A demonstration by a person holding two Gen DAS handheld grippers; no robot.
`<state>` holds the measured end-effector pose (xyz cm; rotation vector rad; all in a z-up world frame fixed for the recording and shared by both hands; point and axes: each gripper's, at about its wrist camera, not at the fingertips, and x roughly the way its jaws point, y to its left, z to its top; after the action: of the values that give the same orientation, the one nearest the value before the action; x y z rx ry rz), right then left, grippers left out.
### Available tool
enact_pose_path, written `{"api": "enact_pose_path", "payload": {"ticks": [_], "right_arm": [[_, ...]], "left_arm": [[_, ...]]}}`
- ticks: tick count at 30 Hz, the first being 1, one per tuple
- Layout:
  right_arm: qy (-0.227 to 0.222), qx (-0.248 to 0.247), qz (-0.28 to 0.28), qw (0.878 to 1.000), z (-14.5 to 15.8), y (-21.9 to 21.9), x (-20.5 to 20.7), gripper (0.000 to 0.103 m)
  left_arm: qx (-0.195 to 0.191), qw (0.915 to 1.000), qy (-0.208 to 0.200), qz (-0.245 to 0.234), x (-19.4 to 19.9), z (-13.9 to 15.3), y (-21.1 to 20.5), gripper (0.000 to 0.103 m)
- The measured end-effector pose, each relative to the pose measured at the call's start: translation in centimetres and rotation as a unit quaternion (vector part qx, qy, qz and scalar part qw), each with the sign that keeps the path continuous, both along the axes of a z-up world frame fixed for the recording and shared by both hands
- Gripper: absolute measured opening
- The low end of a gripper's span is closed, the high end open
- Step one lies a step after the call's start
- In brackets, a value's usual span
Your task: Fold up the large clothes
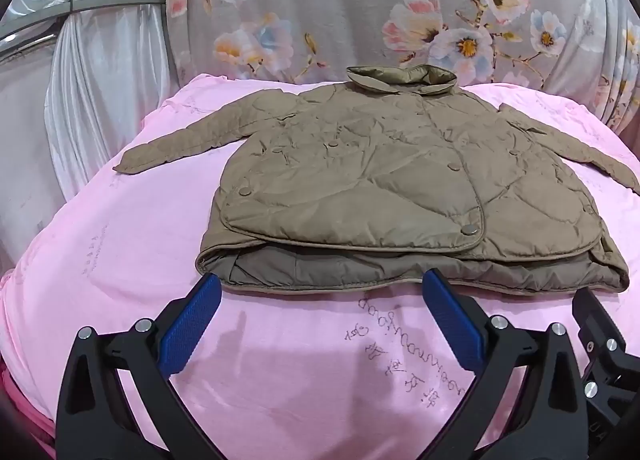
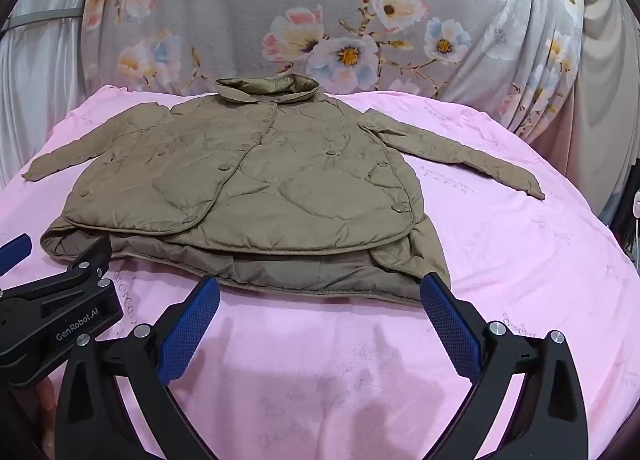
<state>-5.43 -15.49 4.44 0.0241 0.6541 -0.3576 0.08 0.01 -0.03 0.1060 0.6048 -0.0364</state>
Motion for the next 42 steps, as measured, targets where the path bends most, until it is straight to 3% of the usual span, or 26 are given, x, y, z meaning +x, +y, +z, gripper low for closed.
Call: {"api": "enact_pose_path", "payload": {"ticks": [2, 42], "right_arm": [[0.003, 0.02, -0.002, 1.0, -0.1, 0.0, 0.1, 0.098], [0.001, -0.002, 0.002, 1.0, -0.1, 0.5, 0.0, 0.098]], "left_arm": [[0.0, 1.0, 0.0, 0.001, 0.1, 0.0, 0.1, 0.098], [0.012, 0.9999, -0.008, -0.006, -0.4, 0.0, -0.9, 0.098]]}}
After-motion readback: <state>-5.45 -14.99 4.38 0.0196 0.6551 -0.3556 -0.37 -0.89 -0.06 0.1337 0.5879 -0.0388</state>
